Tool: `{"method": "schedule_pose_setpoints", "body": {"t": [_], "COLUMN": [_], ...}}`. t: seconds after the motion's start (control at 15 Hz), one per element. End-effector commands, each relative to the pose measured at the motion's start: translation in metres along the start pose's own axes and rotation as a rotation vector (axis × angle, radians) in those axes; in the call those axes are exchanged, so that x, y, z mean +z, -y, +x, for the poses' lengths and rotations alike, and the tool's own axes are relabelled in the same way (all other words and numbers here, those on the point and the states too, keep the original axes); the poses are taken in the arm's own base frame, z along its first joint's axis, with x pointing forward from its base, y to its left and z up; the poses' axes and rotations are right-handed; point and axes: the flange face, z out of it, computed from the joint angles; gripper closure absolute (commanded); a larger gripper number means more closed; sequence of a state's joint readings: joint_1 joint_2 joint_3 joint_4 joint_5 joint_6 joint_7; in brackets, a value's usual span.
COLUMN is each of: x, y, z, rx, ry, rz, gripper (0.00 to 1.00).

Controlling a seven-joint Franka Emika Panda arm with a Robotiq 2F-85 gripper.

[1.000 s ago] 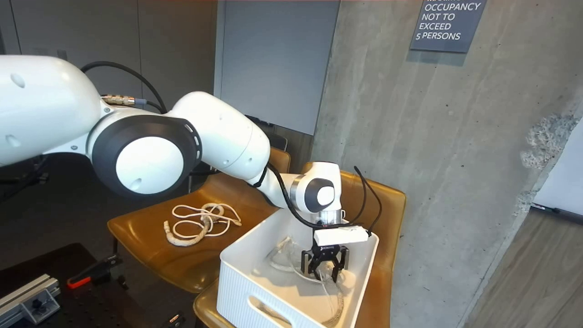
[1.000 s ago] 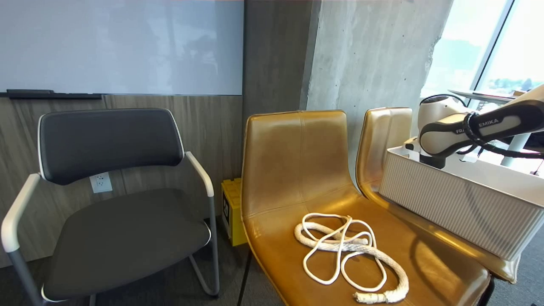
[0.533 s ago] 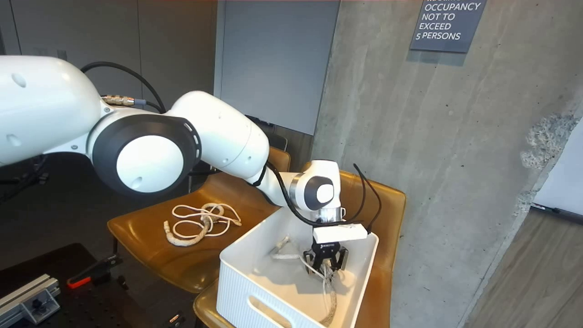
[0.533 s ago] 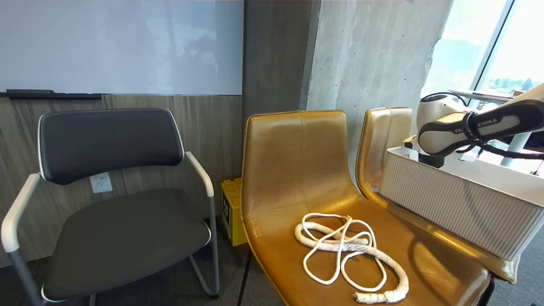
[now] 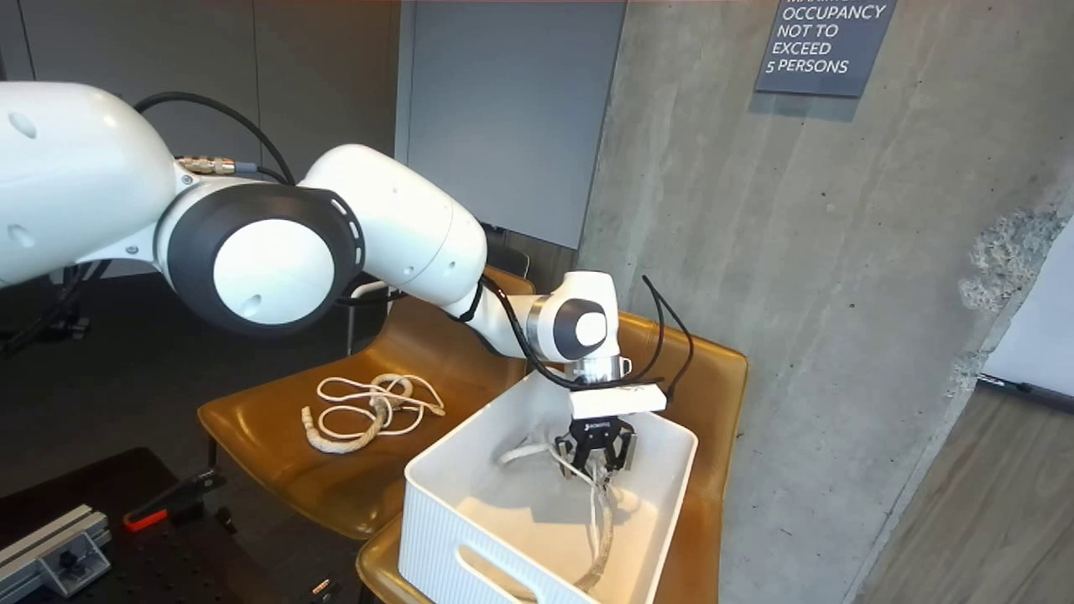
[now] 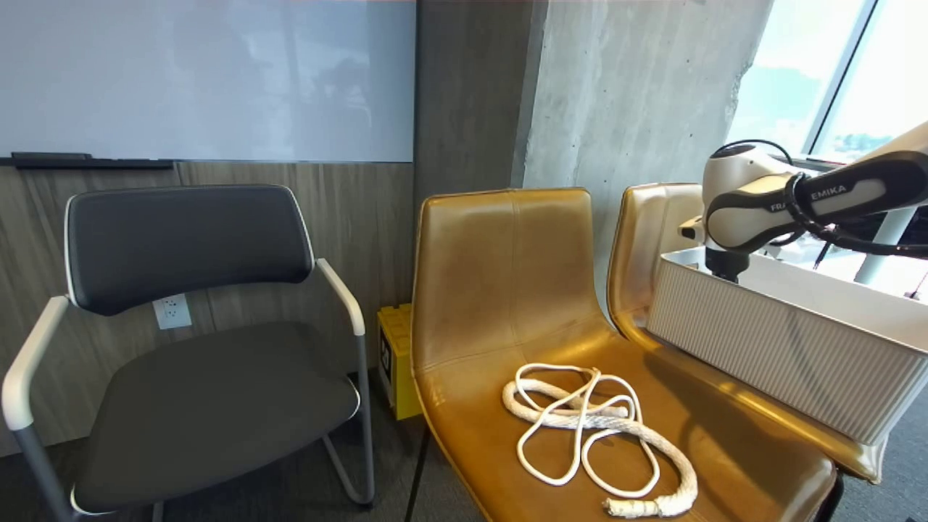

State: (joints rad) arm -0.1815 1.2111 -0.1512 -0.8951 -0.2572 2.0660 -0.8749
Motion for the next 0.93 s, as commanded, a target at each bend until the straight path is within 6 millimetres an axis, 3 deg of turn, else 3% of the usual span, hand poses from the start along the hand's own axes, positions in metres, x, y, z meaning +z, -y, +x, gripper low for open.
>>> {"method": "schedule_pose_setpoints", "body": {"t": [0.0,0.27,0.4,0.67,0.87], "x": [-0.054,-0.127,-0.167,-0.248,-0.303], "y": [-0.009,-0.020,-0.013,0.029,0.079], "z": [-0.011,-0.018,-0.009,0.035,0.081], "rx": [0.086,0.173,0.199,0.194,0.165], "ry": [0.012,-0.023,-0.037,-0.074,-0.101], "rz": [-0.022,-0.059,-0.079,-0.104,-0.120], "gripper": [0.96,0.96,0.96,0.96,0.96]}}
